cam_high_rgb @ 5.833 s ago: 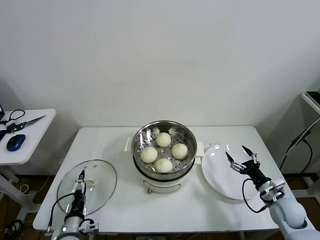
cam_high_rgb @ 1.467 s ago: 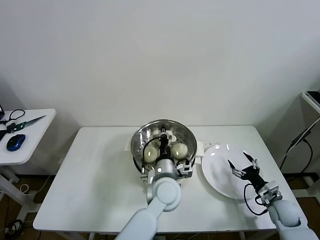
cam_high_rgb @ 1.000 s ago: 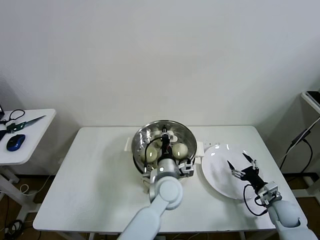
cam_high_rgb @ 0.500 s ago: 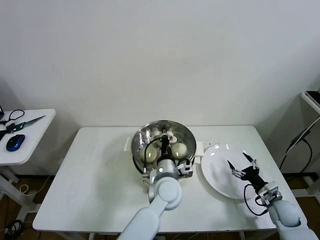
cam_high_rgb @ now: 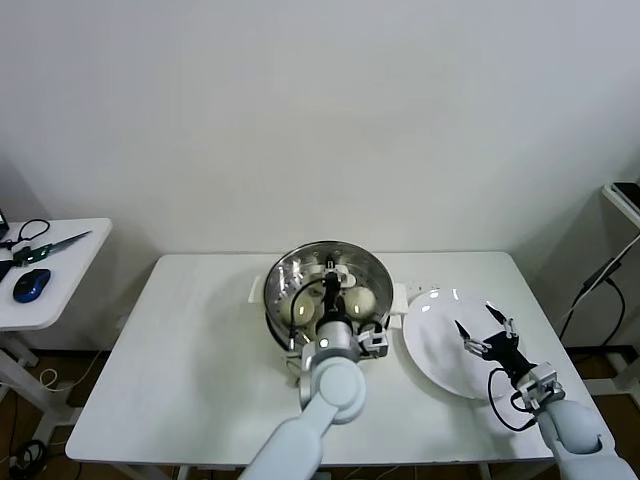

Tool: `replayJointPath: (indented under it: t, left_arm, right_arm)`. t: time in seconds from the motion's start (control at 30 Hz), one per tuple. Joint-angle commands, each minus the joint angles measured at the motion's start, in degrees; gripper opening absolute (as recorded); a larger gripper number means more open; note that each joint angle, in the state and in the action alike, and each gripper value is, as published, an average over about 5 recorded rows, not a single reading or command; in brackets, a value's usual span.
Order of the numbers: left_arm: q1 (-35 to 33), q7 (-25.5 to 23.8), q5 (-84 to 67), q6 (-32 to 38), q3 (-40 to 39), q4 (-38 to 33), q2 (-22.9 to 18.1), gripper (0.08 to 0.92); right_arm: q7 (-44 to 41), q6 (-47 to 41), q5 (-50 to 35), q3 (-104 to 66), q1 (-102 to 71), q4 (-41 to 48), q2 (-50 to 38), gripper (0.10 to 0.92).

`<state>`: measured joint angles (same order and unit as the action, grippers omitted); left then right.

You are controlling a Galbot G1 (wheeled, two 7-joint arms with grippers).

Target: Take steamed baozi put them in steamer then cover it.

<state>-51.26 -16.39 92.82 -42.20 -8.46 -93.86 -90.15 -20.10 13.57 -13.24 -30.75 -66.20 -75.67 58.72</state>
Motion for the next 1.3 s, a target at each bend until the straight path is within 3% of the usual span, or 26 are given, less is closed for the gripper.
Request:
replayJointPath:
  t: [0.03,0.47,0.83,1.1,1.3]
  left_arm:
    - [0.15,-1.42,0.01,-2.28,-0.24,-0.76,0.44,0.165]
    - [-0.80,-3.74,-0.78,-2.80,-1.47,-8.76,5.48,0.511]
    - [-6.41,-1.23,-5.38,-2.52,-2.40,-17.95,8.84,0.803]
    - [-13.00,6.27,-12.98,0.56,0.28,-24.84,12.94,0.822]
    - [-19.39,15.08,-23.72,5.17,10.12,-30.28,16.59,0.823]
  right_arm:
    - [-0.18,0.04,0.04,-0.09,0.11,0.07,-0.03,0.823]
    - [0.24,-2.25,0.40,-0.09,0.70,-0.08,-0.09,0.823]
    - [2.22,-6.05,1.03,-0.18,1.03,-1.45,-0.10,0.823]
    - [2.85,-6.99,-1.00,-0.74,1.06,-2.03,-0.05,0.823]
    - [2.87,-6.95,-2.82,-1.12,-0.24,-3.83,-0.08,0.823]
